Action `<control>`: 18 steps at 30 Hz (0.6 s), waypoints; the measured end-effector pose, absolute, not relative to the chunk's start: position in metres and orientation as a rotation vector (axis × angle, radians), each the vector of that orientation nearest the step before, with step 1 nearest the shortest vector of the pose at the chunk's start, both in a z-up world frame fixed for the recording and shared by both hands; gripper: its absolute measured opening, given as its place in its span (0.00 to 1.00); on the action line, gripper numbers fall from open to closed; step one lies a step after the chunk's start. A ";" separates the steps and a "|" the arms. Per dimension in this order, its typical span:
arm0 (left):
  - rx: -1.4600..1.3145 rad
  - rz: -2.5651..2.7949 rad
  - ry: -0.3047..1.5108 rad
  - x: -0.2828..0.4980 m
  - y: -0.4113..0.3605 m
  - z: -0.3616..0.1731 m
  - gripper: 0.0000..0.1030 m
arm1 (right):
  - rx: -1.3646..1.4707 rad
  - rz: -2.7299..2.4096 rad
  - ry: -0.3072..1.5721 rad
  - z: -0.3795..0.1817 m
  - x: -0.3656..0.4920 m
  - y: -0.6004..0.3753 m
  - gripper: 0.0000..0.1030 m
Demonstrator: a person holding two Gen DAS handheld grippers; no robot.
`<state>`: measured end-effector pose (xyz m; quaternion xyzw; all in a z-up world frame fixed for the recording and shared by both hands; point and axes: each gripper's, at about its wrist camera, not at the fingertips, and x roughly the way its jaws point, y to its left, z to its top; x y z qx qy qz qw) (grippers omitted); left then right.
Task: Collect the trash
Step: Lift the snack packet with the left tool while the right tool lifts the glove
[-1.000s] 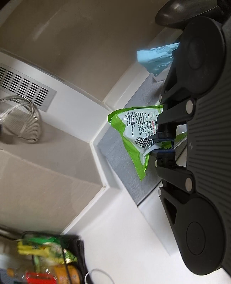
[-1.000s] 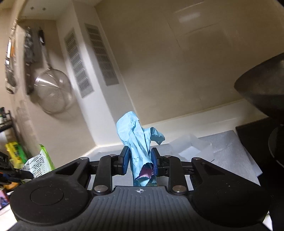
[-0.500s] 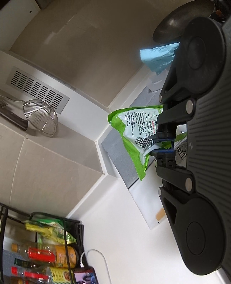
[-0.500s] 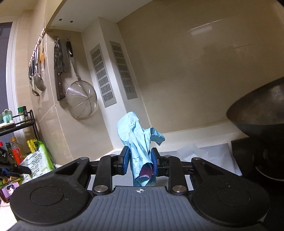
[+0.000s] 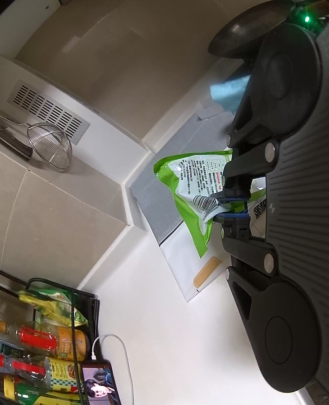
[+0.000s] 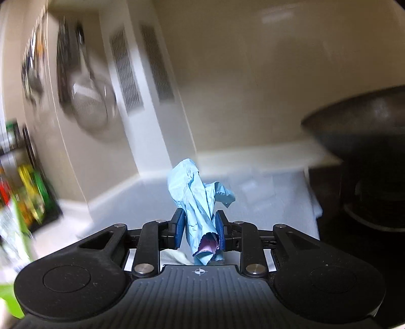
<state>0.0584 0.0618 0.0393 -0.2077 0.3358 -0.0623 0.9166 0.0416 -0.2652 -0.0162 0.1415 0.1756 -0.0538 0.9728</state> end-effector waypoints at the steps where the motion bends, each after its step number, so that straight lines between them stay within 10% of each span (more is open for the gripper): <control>1: -0.425 -0.130 0.691 0.058 0.062 0.039 0.08 | 0.267 -0.112 0.380 -0.021 0.046 -0.263 0.28; 18: -0.360 -0.168 0.683 0.050 0.048 0.045 0.08 | 0.185 0.026 0.187 0.032 -0.031 -0.235 0.26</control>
